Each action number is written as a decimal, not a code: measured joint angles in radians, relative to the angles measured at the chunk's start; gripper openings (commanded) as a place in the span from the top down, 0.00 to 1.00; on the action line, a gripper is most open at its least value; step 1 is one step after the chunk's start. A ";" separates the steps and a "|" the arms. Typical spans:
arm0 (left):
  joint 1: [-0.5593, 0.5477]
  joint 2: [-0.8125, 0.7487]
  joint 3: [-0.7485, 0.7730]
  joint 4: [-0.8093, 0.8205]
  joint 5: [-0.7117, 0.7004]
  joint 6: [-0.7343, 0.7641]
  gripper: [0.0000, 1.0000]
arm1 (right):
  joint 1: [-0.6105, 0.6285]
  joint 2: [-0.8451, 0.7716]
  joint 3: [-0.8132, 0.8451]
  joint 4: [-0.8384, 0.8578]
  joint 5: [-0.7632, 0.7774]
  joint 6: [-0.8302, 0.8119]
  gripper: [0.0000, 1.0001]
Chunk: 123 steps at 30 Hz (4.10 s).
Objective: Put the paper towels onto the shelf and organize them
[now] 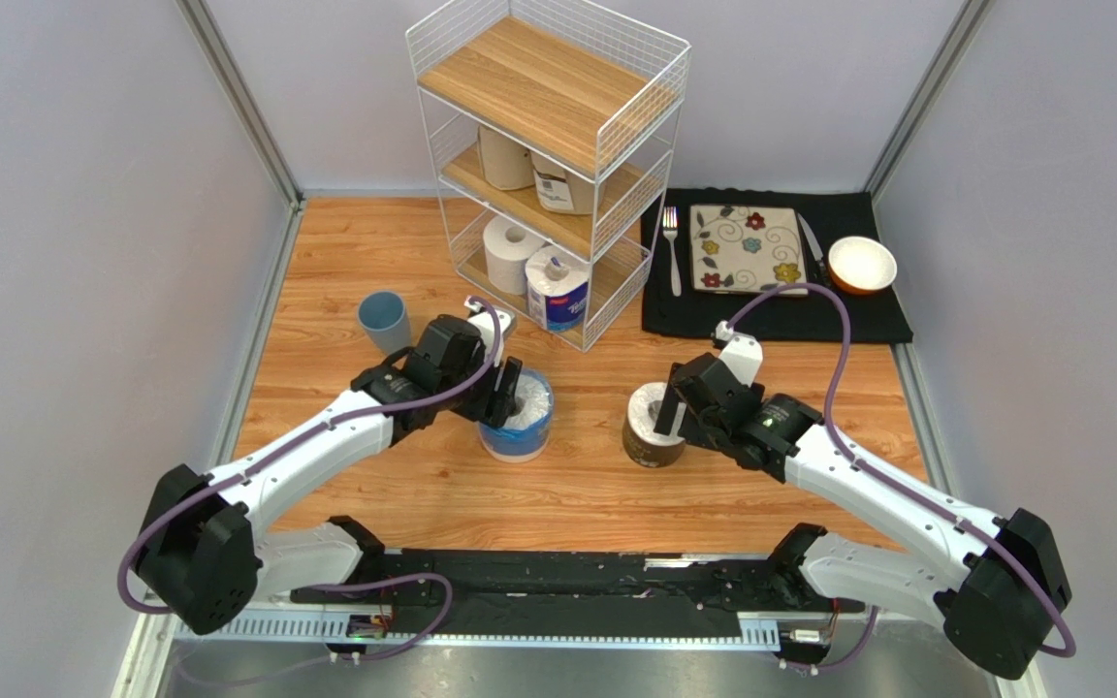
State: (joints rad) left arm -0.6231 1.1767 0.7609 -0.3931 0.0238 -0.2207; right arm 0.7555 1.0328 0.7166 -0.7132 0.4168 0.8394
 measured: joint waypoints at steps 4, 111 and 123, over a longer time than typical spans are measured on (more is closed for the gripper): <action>-0.002 0.023 -0.001 0.011 -0.006 0.000 0.42 | 0.000 0.000 0.000 0.000 0.000 -0.003 0.16; 0.246 0.483 1.374 0.240 -0.087 -0.004 1.00 | -0.026 -0.129 -0.097 0.023 0.001 -0.086 0.15; 0.251 0.493 1.303 0.269 -0.087 0.029 1.00 | -0.031 -0.125 -0.097 0.019 0.001 -0.108 0.15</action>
State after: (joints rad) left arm -0.3717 1.6699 2.0640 -0.1238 -0.0631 -0.1913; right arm 0.7246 0.9077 0.6201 -0.6945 0.4175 0.7319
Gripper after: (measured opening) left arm 0.490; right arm 0.847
